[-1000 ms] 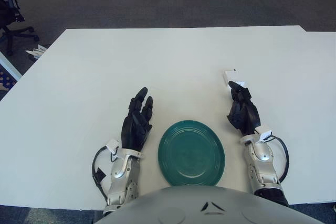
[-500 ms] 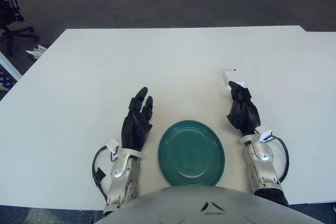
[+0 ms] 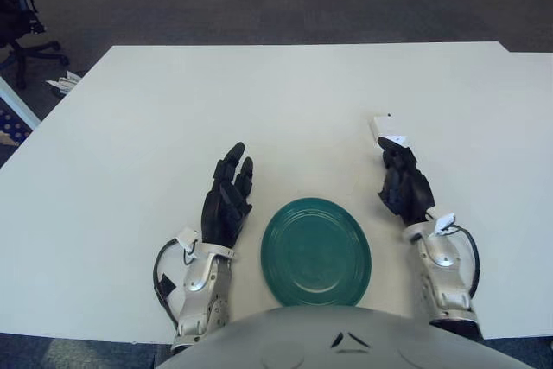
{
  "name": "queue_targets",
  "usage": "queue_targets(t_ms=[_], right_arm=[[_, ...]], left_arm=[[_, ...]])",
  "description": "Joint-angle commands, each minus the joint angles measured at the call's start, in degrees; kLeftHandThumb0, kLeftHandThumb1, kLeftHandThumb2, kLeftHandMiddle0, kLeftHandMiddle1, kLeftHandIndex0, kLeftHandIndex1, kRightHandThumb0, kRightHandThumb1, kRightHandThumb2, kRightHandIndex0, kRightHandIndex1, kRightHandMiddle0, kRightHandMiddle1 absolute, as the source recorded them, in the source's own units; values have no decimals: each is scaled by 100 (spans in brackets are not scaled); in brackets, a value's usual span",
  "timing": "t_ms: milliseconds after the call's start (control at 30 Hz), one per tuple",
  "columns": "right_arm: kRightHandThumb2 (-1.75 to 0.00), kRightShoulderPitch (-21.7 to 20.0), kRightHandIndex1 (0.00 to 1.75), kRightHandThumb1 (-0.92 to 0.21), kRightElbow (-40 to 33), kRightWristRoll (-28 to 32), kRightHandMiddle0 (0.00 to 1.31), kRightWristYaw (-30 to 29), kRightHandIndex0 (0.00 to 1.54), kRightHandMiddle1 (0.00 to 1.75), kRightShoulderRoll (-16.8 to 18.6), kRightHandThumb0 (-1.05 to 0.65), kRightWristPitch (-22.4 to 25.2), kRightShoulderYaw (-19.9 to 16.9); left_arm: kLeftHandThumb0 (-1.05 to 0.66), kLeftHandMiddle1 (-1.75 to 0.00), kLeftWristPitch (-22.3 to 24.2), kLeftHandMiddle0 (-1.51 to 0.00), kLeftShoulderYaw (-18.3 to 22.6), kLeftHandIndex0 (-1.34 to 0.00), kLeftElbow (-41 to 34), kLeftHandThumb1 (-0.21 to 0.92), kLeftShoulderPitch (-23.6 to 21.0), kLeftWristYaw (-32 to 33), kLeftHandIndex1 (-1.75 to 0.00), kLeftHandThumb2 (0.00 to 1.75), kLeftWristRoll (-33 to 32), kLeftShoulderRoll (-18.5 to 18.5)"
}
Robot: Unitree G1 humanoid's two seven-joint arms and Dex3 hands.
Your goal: Put the charger into the plate.
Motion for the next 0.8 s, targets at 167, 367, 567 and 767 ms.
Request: queue_targets(t_ms=[167,367,567,767], right_arm=[[-60,-936,0,-92,-743,-4224,2,-348,29,83,-1662,-81,505,90],[-61,-1545,0,-92,-749,-5239,0,187,26,83,-2266,-84,604,329],[-60,-2211,0,-92,-362,-5696,0,661,24,78,-2616,-85,567,713],[-58,-2825,0,-92,449,-5566,0,738,21,71,-2800,-85,382,1060]], left_arm=[[-105,-1,200,-20,52,0,596,92,-135,33,-63,100,-89,-268],[-105,-1,160,-21,99,0,763,92,-238,7,-63,100,-88,-250],[-105,-1,69,-22,104,0,882,92,-296,-39,-66,101,-132,-292],[-105,0,-127,-21,40,0,1015,92,-383,-8,-64,102,-15,-341]])
